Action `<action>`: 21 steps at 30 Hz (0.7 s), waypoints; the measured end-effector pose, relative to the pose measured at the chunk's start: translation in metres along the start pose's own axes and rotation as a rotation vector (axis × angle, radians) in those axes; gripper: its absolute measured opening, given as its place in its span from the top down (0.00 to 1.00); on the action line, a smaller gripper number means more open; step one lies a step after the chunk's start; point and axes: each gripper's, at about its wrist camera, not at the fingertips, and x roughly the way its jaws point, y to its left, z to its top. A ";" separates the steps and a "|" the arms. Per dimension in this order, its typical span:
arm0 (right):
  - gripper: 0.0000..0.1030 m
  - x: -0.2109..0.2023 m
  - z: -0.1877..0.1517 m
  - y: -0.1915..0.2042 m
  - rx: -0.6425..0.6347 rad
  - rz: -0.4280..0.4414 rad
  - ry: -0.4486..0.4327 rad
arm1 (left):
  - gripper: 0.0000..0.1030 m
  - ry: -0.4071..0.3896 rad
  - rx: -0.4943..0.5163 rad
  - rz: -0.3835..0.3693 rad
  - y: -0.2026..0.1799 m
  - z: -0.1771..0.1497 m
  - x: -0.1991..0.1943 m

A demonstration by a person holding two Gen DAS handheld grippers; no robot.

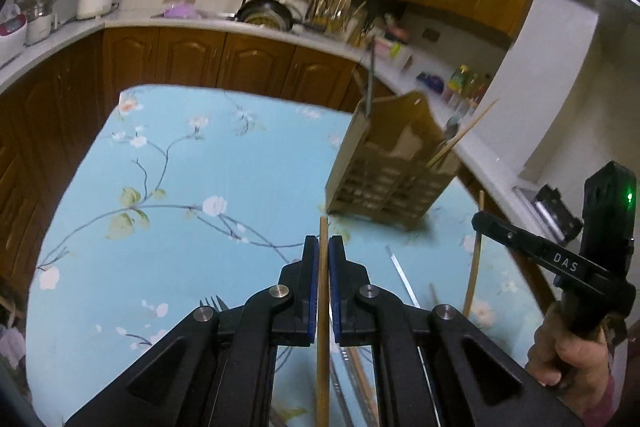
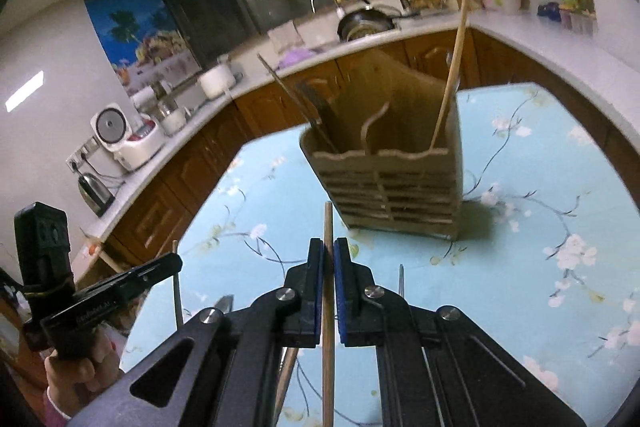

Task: Organize utensils
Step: 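Lift both wooden chopsticks toward the wooden holder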

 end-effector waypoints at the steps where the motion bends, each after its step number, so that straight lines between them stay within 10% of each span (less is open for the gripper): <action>1: 0.95 -0.010 0.002 0.002 -0.006 0.000 -0.020 | 0.97 -0.012 0.001 -0.007 -0.001 0.000 -0.008; 21: 0.95 -0.075 0.027 0.003 -0.029 -0.046 -0.186 | 0.97 -0.162 0.042 -0.037 -0.012 0.007 -0.073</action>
